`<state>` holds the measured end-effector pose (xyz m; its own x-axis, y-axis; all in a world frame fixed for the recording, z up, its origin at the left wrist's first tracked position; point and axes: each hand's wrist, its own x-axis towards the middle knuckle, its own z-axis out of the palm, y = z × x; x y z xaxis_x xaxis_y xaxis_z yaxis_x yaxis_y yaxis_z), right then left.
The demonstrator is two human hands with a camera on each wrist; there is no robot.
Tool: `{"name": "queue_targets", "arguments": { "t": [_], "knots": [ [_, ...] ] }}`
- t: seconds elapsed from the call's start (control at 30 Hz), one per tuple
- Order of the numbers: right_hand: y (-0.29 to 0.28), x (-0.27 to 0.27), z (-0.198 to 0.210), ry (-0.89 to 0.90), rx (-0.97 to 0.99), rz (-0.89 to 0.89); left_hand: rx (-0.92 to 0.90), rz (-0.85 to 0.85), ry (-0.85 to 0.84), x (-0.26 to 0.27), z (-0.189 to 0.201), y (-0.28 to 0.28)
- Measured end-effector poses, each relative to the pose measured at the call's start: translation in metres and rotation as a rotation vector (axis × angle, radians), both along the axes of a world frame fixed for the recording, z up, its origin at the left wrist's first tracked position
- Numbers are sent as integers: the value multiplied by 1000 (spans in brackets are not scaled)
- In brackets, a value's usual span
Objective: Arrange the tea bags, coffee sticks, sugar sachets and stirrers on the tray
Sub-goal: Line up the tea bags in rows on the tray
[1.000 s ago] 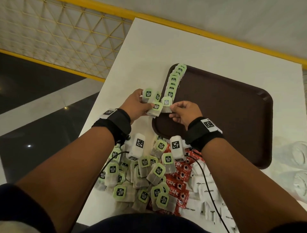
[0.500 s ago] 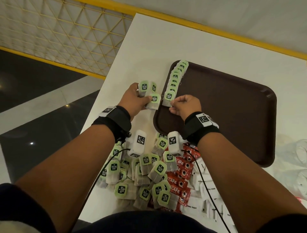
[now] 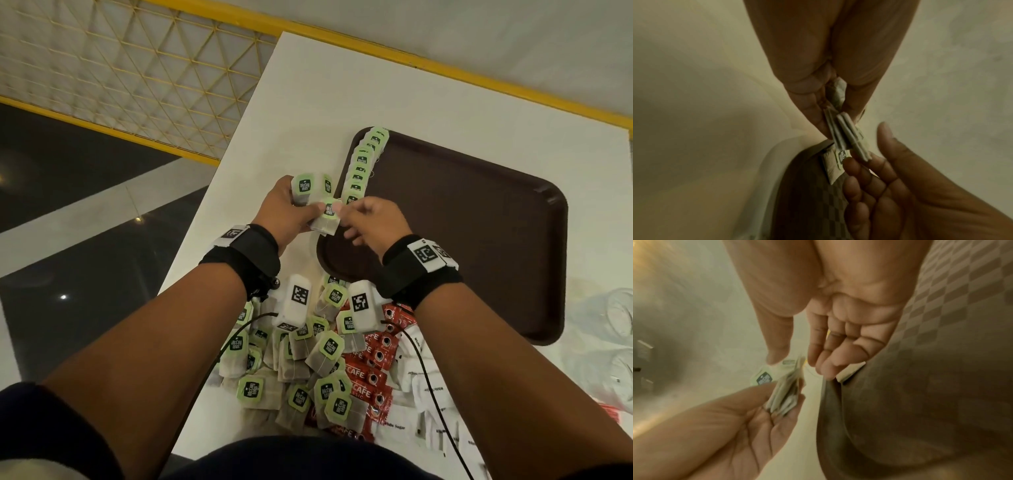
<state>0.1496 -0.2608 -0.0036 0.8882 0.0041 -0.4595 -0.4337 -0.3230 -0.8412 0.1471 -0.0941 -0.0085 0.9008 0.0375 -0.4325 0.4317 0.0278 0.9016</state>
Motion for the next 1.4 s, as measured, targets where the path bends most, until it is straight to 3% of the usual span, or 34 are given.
{"name": "queue_targets", "arguments": {
  "t": [0.17,0.3,0.53,0.83,1.07,1.2,1.4],
  "knots": [
    [-2,-8,-7,-68,46,-55,-27,12,-9,0,1,-2],
    [-11,-8,-14,-12,76,-125,-9,41,-16,0,2,0],
    [-12,4,-25,88,-2,-175,-44,28,25,-4,3,8],
    [-3,22,-29,58,-109,-220,-39,33,17,-6,6,13],
    [-4,25,-28,54,-152,-205,-33,27,20,-6,3,12],
    [-4,20,-22,-42,-217,-202,-39,-3,16,-7,2,7],
    [5,4,-2,-37,-30,-3,-99,-24,33,-6,1,-1]
  ]
}}
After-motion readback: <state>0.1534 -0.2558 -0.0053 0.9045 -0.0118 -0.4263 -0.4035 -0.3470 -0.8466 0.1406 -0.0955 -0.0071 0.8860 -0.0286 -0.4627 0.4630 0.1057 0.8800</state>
